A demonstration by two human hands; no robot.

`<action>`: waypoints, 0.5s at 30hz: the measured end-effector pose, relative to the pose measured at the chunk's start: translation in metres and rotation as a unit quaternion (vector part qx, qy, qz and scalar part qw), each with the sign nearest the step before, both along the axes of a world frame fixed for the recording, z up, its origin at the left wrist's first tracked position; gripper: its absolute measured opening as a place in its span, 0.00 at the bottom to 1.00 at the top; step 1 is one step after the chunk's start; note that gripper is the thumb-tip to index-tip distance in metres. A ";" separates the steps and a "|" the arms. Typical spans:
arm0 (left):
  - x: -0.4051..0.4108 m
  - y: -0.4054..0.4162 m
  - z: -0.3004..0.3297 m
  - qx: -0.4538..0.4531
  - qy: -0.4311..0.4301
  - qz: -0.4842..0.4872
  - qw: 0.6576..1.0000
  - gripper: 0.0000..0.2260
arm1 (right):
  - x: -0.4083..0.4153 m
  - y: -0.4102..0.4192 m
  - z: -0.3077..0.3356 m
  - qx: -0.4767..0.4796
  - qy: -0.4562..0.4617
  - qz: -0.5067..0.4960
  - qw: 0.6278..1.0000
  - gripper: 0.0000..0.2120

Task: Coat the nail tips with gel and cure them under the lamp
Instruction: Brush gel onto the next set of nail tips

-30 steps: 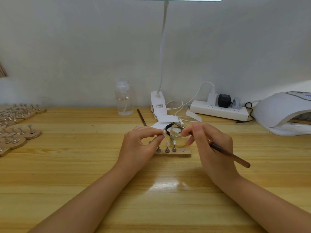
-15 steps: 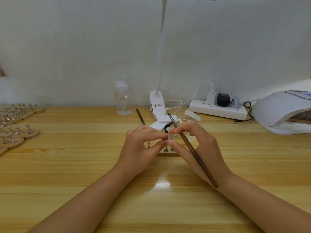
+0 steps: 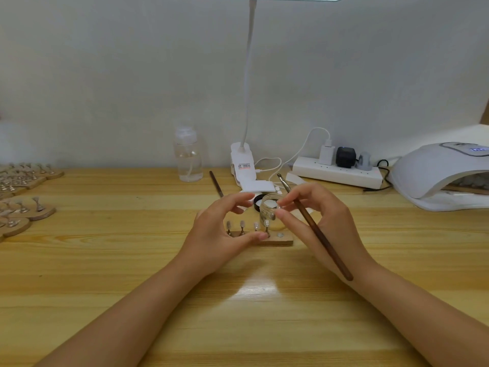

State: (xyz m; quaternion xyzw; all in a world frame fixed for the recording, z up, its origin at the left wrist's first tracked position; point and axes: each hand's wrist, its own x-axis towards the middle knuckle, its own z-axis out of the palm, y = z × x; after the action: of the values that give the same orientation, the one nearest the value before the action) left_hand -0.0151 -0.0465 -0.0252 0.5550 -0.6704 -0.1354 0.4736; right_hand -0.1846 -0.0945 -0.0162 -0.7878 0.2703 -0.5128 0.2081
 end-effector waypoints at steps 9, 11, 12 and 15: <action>0.009 -0.006 -0.007 0.079 0.003 0.031 0.996 0.23 | -0.016 -0.015 -0.006 -0.098 0.124 -0.005 0.987 0.08; 0.009 -0.007 -0.008 0.089 0.005 0.034 0.995 0.22 | -0.017 -0.017 -0.008 -0.105 0.136 -0.001 0.985 0.08; 0.009 -0.007 -0.008 0.092 0.004 0.035 0.995 0.21 | -0.017 -0.017 -0.009 -0.108 0.140 0.000 0.984 0.08; 0.009 -0.007 -0.007 0.102 0.002 0.036 0.994 0.20 | -0.016 -0.017 -0.010 -0.120 0.154 0.002 0.981 0.08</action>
State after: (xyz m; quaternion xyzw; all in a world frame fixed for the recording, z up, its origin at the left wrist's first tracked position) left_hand -0.0064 -0.0537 -0.0322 0.6241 -0.6319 -0.1871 0.4199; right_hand -0.2003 -0.1113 -0.0259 -0.8773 0.2340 -0.4133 0.0687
